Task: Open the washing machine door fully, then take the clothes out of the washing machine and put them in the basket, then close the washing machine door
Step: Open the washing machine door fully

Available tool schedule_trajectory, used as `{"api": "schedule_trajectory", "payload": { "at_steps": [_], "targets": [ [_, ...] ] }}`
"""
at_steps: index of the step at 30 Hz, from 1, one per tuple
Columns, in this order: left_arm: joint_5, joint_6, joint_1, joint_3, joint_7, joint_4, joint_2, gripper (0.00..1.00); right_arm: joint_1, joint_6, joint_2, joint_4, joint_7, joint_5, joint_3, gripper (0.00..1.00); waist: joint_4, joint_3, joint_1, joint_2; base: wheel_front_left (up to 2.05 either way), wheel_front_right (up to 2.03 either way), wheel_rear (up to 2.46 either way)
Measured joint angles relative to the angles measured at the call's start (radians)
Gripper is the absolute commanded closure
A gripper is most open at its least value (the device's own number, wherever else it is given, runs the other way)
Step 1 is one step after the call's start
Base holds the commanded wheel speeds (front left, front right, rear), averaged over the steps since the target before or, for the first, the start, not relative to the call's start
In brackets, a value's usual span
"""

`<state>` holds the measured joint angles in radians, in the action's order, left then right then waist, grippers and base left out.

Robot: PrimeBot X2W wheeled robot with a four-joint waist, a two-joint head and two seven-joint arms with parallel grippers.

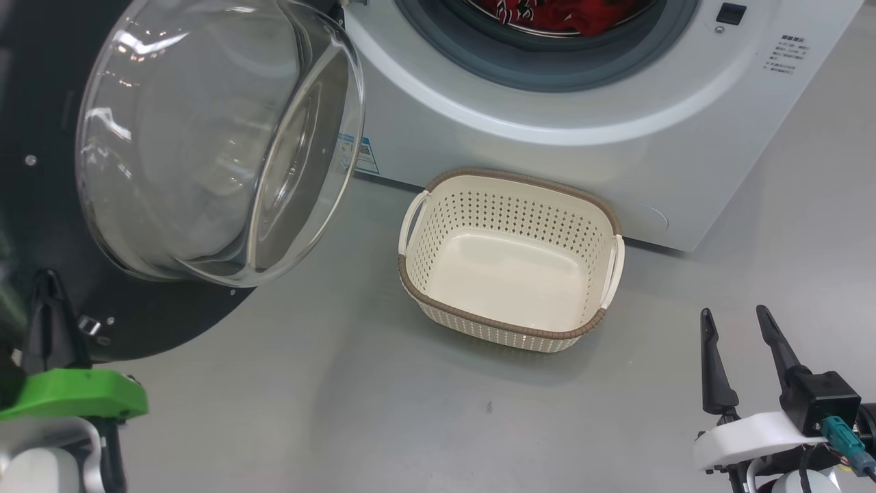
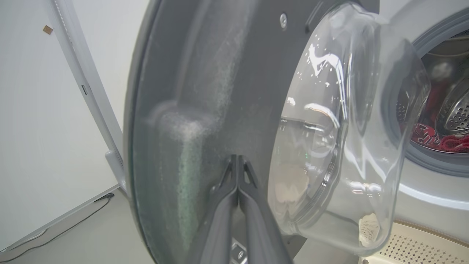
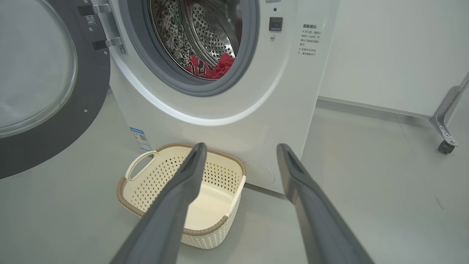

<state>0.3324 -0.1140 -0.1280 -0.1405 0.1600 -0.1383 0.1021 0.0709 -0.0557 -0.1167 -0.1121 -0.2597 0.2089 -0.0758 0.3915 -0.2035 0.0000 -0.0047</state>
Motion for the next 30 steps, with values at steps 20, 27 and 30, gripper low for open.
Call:
{"api": "schedule_trajectory", "payload": {
  "at_steps": [20, 27, 30],
  "targets": [
    [0.027, 0.000, -0.125, -0.073, 0.018, -0.179, 0.089, 1.00, -0.020, 0.002, -0.001, 0.002, 0.000, 0.000, -0.009, 0.00, -0.011, -0.023, 0.0000, 0.0000, 0.00, 0.00, 0.00],
    [0.027, 0.002, -0.150, -0.078, 0.039, -0.225, 0.099, 1.00, -0.024, 0.002, -0.001, 0.002, 0.000, 0.000, -0.009, 0.00, -0.016, -0.025, 0.0000, 0.0000, 0.00, 0.00, 0.00],
    [0.027, 0.002, -0.150, -0.074, 0.050, -0.227, 0.095, 1.00, -0.028, 0.002, -0.001, 0.002, 0.000, 0.000, -0.009, 0.00, -0.019, -0.023, 0.0000, 0.0000, 0.00, 0.00, 0.00]
  ]
}}
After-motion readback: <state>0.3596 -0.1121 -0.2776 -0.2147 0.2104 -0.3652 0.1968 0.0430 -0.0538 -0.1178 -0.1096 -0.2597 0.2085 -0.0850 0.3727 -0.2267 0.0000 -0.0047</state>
